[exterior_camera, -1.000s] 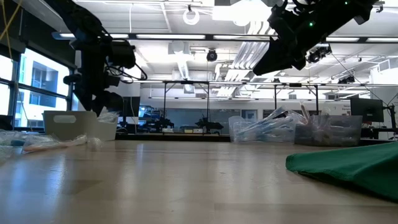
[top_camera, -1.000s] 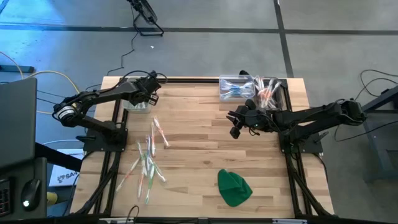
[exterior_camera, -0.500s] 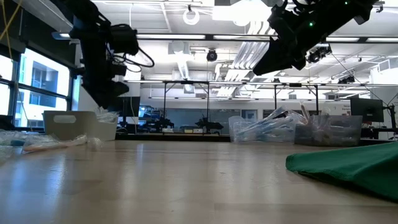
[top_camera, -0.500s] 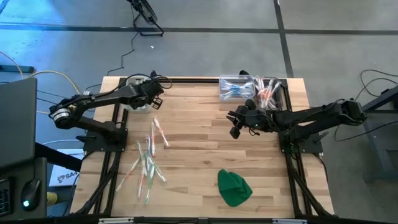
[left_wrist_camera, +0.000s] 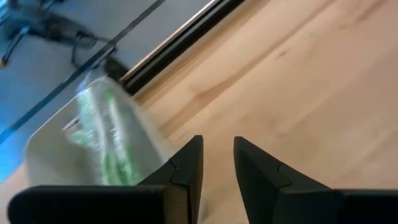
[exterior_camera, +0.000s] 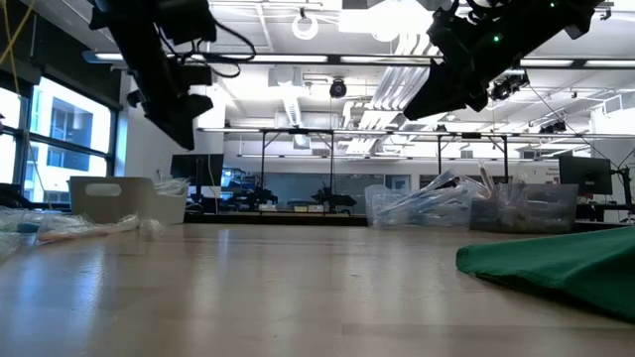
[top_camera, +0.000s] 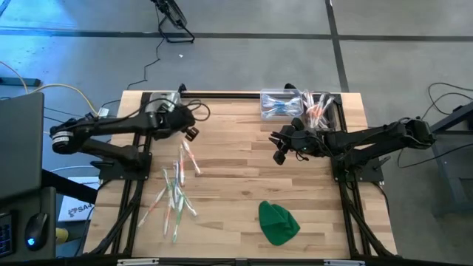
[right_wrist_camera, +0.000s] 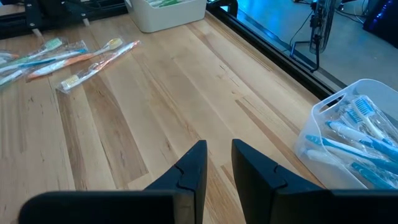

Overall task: Pick & Place Toothbrushes
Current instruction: Put the green toothbrush into the gray bin

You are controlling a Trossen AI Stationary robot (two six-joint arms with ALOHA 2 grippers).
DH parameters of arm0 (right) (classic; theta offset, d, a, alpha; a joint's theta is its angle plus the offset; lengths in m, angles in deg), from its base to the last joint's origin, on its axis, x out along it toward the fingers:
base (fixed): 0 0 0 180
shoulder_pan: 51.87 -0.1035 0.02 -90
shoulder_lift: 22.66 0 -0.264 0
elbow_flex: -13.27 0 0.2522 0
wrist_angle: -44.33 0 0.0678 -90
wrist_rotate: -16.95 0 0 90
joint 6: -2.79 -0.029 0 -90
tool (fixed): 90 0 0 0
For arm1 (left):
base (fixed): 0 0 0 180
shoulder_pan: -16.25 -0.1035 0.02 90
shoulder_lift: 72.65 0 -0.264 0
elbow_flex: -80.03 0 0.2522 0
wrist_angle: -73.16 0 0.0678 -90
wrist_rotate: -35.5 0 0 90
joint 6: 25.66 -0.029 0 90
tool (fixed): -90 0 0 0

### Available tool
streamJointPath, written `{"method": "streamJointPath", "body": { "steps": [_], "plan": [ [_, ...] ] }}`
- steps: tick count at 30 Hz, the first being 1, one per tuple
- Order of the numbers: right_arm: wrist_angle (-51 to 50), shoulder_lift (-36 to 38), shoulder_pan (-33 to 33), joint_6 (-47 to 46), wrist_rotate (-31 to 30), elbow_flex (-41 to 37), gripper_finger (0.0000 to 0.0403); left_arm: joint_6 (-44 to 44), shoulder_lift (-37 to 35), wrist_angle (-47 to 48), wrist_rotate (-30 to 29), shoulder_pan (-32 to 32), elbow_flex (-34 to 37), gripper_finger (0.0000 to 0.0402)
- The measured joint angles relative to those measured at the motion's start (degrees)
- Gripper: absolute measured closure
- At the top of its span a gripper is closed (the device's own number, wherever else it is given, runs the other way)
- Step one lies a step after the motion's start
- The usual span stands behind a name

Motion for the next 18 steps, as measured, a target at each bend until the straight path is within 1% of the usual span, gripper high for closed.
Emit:
{"method": "streamJointPath", "body": {
  "steps": [6, 12, 15, 18],
  "plan": [
    [0.00, 0.00, -0.01, 0.00, 0.00, 0.00, 0.0337, -2.18, 0.00, -6.28, -0.16, 6.34, 0.00, 0.0319],
    [0.00, 0.00, -0.01, 0.13, 0.00, 0.00, 0.0337, -9.97, 0.00, -15.50, -0.14, 11.12, 0.00, 0.0319],
    [0.00, -0.01, 0.00, 0.17, 0.00, 0.00, 0.0337, -11.46, 0.00, -16.79, 0.02, 12.49, 0.00, 0.0319],
    [0.00, 0.00, 0.00, 0.17, 0.00, 0.00, 0.0337, -10.82, 0.00, -16.71, 0.48, 13.04, 0.00, 0.0319]
  ]
}}
